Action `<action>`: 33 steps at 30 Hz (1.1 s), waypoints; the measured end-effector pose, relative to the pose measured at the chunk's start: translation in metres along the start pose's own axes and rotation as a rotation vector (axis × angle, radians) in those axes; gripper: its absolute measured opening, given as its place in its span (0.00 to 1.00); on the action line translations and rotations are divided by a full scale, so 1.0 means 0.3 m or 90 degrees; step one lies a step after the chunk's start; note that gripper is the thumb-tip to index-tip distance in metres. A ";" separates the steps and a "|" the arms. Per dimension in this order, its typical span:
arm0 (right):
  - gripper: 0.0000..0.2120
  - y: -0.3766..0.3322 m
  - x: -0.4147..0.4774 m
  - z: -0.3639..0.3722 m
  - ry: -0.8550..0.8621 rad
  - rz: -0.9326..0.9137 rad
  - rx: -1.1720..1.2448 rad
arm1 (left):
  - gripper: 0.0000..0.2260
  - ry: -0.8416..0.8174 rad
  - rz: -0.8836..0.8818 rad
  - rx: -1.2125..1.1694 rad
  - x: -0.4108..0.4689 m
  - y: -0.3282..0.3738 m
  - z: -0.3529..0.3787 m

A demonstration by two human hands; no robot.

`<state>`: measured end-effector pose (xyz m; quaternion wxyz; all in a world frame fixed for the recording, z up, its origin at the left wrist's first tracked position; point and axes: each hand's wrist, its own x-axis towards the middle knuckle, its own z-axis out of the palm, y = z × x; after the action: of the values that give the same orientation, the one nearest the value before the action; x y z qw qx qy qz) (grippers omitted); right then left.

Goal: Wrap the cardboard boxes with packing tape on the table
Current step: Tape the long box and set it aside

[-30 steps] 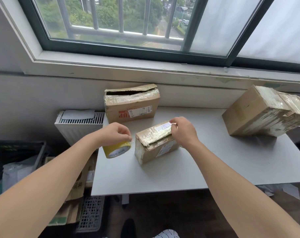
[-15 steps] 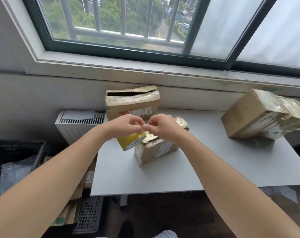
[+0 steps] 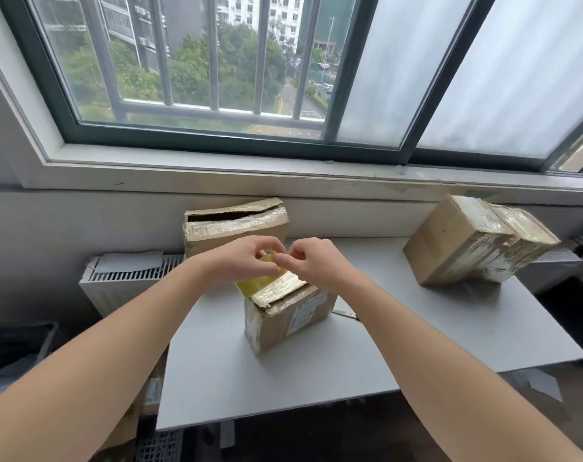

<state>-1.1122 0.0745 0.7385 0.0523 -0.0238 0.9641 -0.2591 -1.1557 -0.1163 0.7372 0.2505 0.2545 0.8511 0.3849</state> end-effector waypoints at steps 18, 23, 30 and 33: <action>0.18 0.165 0.029 -0.243 0.081 -0.046 -0.043 | 0.26 0.088 0.058 0.177 0.178 0.182 -0.006; 0.17 0.237 0.054 -0.307 0.118 -0.021 0.003 | 0.24 0.149 0.019 0.218 0.254 0.195 0.006; 0.18 0.489 0.100 -0.325 0.092 0.044 0.079 | 0.22 0.111 0.020 0.194 0.335 0.257 0.015; 0.19 0.626 0.125 -0.328 0.074 0.093 0.164 | 0.23 0.083 -0.029 0.214 0.396 0.252 -0.008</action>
<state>-1.1640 0.2831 0.7256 0.0180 0.0684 0.9234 -0.3773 -1.2277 0.0002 0.7703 0.1576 0.2478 0.9234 0.2471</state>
